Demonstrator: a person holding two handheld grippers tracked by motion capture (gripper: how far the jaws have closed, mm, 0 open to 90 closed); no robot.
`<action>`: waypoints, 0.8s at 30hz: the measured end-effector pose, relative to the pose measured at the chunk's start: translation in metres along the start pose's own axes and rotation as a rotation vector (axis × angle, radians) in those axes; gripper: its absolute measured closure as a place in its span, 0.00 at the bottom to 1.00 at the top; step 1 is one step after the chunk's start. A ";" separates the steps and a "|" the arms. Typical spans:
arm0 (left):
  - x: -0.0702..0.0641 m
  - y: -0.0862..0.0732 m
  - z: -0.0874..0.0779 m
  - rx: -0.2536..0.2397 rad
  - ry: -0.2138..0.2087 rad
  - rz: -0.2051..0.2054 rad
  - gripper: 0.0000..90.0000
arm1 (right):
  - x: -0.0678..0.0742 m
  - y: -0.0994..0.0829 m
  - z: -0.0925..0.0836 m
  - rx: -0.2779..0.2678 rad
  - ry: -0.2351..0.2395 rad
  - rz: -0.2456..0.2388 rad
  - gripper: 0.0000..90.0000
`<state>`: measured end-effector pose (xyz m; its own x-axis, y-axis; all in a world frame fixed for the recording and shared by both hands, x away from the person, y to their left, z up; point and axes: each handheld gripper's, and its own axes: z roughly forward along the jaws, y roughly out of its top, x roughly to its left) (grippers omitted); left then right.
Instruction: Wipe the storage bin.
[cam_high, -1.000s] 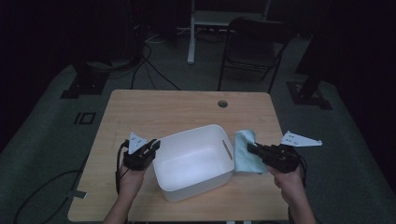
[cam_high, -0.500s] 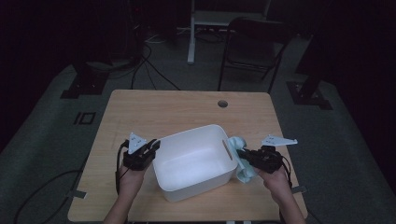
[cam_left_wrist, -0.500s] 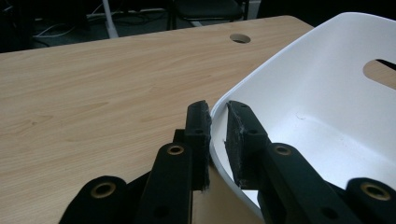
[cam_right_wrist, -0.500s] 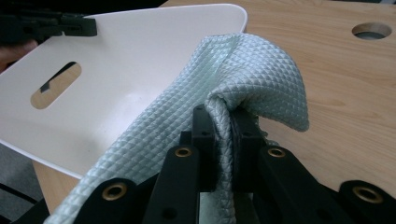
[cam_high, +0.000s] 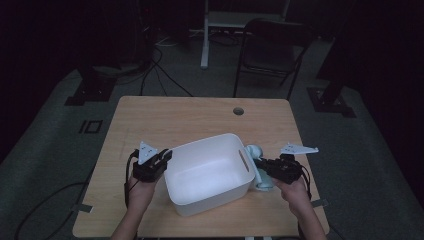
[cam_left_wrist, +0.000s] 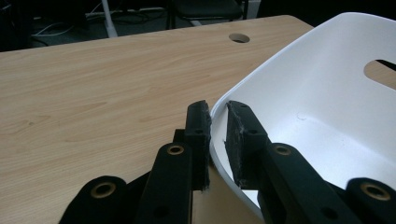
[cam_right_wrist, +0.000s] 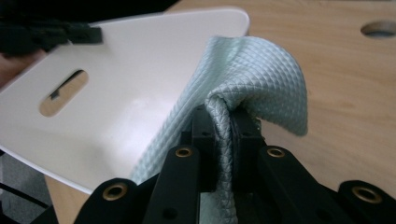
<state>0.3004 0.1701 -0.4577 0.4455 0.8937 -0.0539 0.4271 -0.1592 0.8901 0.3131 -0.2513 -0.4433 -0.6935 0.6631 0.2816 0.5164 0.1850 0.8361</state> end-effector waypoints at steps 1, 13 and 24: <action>0.000 0.000 0.000 0.001 0.000 0.002 0.88 | 0.000 0.000 0.002 0.000 0.004 0.002 0.93; 0.001 0.000 0.000 0.003 -0.005 0.004 0.88 | -0.011 -0.001 0.009 0.001 0.038 0.043 0.93; 0.004 0.001 0.002 0.002 -0.014 0.007 0.88 | -0.020 -0.008 0.030 0.053 0.041 0.070 0.93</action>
<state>0.3039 0.1729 -0.4577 0.4592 0.8867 -0.0543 0.4256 -0.1660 0.8896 0.3380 -0.2443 -0.4695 -0.6743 0.6456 0.3585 0.5896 0.1784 0.7877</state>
